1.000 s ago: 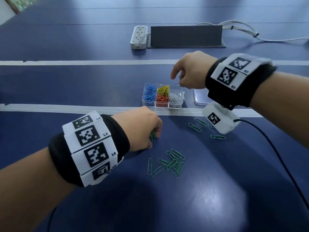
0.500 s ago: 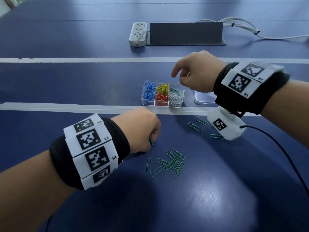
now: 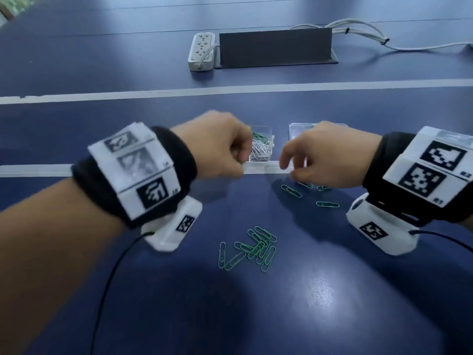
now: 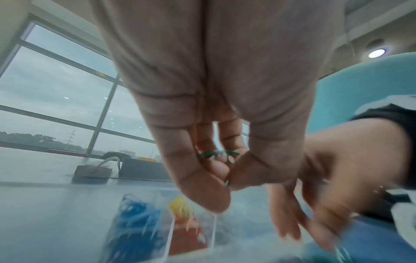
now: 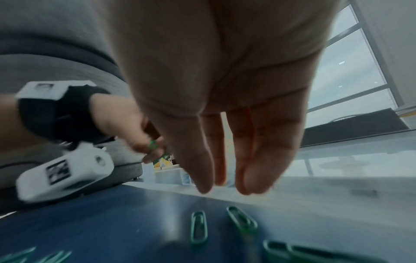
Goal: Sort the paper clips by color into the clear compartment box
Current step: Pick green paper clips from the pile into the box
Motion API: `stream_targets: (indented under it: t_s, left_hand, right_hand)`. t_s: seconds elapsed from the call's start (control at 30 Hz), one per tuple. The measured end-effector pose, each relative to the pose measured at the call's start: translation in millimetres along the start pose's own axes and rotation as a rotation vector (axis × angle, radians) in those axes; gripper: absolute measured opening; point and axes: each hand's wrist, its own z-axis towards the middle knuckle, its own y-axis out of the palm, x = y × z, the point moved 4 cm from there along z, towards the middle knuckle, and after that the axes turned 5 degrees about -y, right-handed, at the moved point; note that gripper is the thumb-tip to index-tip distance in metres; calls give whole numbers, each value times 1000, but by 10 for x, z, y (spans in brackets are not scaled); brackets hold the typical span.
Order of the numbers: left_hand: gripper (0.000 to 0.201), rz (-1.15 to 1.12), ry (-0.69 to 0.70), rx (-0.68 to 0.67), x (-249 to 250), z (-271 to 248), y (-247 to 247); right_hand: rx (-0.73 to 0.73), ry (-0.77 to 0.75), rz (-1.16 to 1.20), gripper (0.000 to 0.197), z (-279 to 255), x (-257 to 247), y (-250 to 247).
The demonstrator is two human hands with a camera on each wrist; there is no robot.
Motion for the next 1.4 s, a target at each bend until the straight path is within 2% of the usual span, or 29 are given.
stream_targets:
  t_s: [0.07, 0.17, 0.33, 0.43, 0.53, 0.77, 0.93, 1.13, 1.23, 1.4]
  left_hand:
    - [12, -78, -30, 74, 55, 187, -120]
    - [14, -127, -44, 131, 164, 475, -224]
    - [19, -50, -74, 50, 256, 785, -157]
    - [16, 54, -66, 4, 291, 812, -87]
    - [21, 104, -39, 32, 319, 785, -72]
    - [30, 35, -15, 78, 321, 714, -128]
    - [23, 8, 14, 123, 299, 590, -175]
    - [9, 106, 146, 9, 445, 362, 29]
    - [12, 180, 215, -71, 534, 311, 211]
    - [22, 267, 245, -142, 635, 316, 421]
  right_hand:
    - [-75, 7, -51, 22, -61, 28, 79]
    - [-81, 29, -61, 28, -135, 77, 112]
    - [-51, 41, -36, 32, -278, 172, 82]
    - [-27, 41, -20, 30, -354, 243, 61]
    - [-28, 45, -7, 29, -391, 289, 75]
    - [-25, 29, 12, 27, -393, 264, 72]
    - [6, 39, -16, 22, -380, 265, 56]
    - [1, 37, -62, 22, -342, 232, 68]
    - [-24, 28, -70, 22, -341, 218, 77]
    - [-25, 38, -44, 25, -366, 233, 91]
